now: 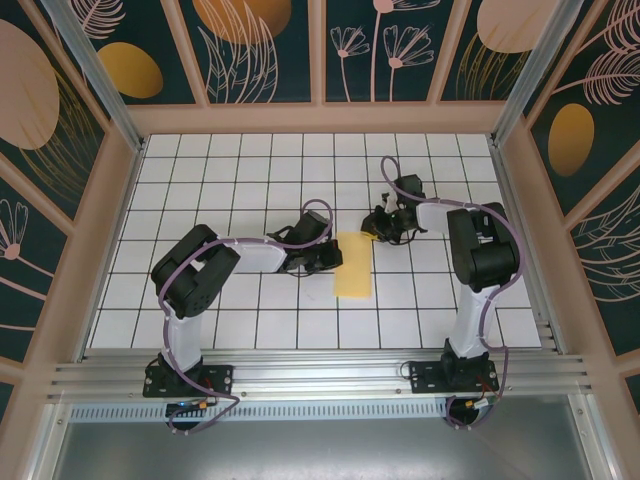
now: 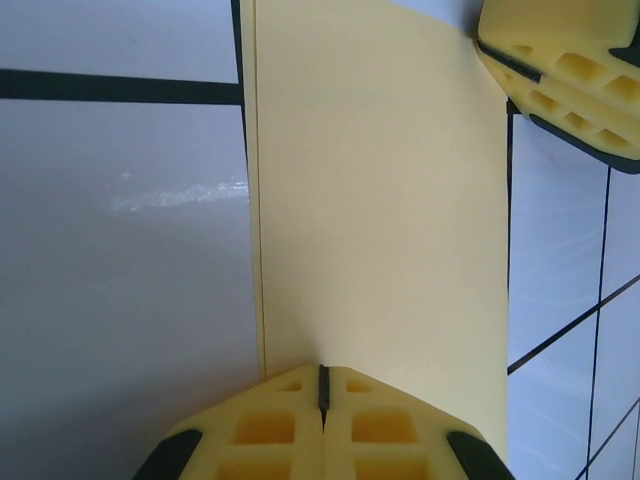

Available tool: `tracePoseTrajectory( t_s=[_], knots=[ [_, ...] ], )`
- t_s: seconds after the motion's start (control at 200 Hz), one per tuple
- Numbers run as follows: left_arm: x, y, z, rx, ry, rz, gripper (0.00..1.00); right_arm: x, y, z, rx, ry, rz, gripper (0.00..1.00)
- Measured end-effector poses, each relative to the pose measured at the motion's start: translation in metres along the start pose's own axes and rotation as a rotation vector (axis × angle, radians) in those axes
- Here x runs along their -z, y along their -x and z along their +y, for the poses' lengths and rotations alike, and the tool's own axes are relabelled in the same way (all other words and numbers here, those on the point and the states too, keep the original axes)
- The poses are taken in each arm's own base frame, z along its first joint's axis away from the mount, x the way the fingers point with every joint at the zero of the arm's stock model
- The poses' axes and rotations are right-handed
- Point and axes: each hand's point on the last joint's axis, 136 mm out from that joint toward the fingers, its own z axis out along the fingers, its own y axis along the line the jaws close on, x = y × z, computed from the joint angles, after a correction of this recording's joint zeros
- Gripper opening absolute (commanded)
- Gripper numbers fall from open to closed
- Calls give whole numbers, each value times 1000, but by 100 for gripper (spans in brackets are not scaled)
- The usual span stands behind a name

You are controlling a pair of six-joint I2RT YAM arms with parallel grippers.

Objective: Fold a paper plane with a square sheet of paper (pick it up from the middle)
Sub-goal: First fold the triangle in half at the center of the table.

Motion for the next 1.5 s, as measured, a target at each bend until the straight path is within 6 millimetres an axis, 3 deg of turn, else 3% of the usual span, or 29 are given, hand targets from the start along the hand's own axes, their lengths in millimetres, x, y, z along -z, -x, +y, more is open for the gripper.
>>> tracePoseTrajectory(
  t_s=[0.285, 0.505, 0.636, 0.806, 1.061, 1.326, 1.501],
  knots=[
    [0, 0, 0, 1, 3, 2, 0, 15, 14, 15, 30, -33, -28, 19],
    [0, 0, -1, 1, 8, 2, 0, 16, 7, 23, 40, -25, -17, 12],
    [0, 0, 0, 1, 10, 0, 0, 8, -6, 18, 28, -38, 12, 12],
    [0, 0, 0, 1, 10, 0, 0, -3, -8, 2, 1, -79, 24, 12],
    [0, 1, 0, 1, 11, 1, 0, 0, -8, 3, 4, -74, 16, 14],
    [0, 0, 0, 1, 12, 2, 0, 26, -13, 23, 32, -16, -45, 13],
    [0, 1, 0, -1, 14, 4, 0, 14, -22, 6, 5, -35, -19, 13]
  ],
)
